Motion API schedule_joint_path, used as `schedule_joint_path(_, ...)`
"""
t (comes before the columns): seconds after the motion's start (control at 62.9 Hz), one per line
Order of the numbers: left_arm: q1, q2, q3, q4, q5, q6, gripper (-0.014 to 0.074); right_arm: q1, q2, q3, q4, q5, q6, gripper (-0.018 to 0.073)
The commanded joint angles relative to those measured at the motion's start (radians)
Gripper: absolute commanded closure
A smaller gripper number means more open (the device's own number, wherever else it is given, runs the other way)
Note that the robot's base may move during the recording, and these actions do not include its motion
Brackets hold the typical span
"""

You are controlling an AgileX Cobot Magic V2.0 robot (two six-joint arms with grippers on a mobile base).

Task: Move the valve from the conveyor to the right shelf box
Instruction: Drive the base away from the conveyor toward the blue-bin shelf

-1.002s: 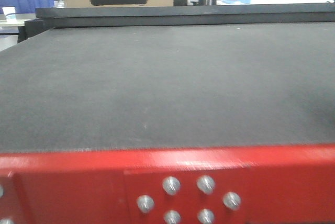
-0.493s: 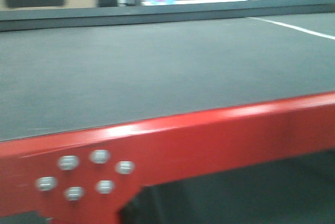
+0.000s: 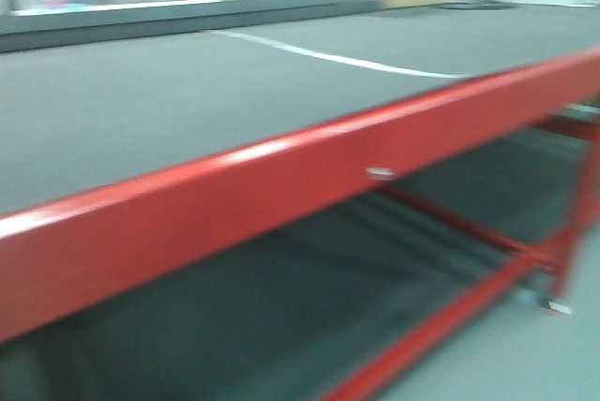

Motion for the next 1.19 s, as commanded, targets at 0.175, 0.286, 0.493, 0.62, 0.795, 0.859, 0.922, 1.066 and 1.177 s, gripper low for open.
schedule_joint_path(0.175,0.001,-0.012,-0.006,-0.005,-0.052,-0.003,0.0708,-0.003,-0.013,-0.009,-0.016,-0.067,-0.004,0.0725)
schedule_joint_path(0.286,0.001,-0.012,-0.006,-0.005,-0.052,-0.003,0.0708,-0.003,-0.013,-0.009,-0.016,-0.067,-0.004,0.0725)
schedule_joint_path(0.493,0.001,-0.012,-0.006,-0.005,-0.052,-0.003,0.0708,-0.003,-0.013,-0.009,-0.016,-0.067,-0.004,0.0725)
schedule_joint_path(0.62,0.001,-0.012,-0.006,-0.005,-0.052,-0.003,0.0708,-0.003,-0.013,-0.009,-0.016,-0.067,-0.004,0.0725)
schedule_joint_path(0.795,0.001,-0.012,-0.006,-0.005,-0.052,-0.003,0.0708,-0.003,-0.013,-0.009,-0.016,-0.067,-0.004,0.0725)
schedule_joint_path(0.859,0.001,-0.012,-0.006,-0.005,-0.052,-0.003,0.0708,-0.003,-0.013,-0.009,-0.016,-0.067,-0.004,0.0725)
schedule_joint_path(0.922,0.001,-0.012,-0.006,-0.005,-0.052,-0.003,0.0708,-0.003,-0.013,-0.009,-0.016,-0.067,-0.004,0.0725)
schedule_joint_path(1.066,0.001,-0.012,-0.006,-0.005,-0.052,-0.003,0.0708,-0.003,-0.013,-0.009,-0.016,-0.067,-0.004,0.0725)
schedule_joint_path(1.177,0.001,-0.012,-0.006,-0.005,-0.052,-0.003,0.0708,-0.003,-0.013,-0.009,-0.016,-0.067,-0.004,0.0725)
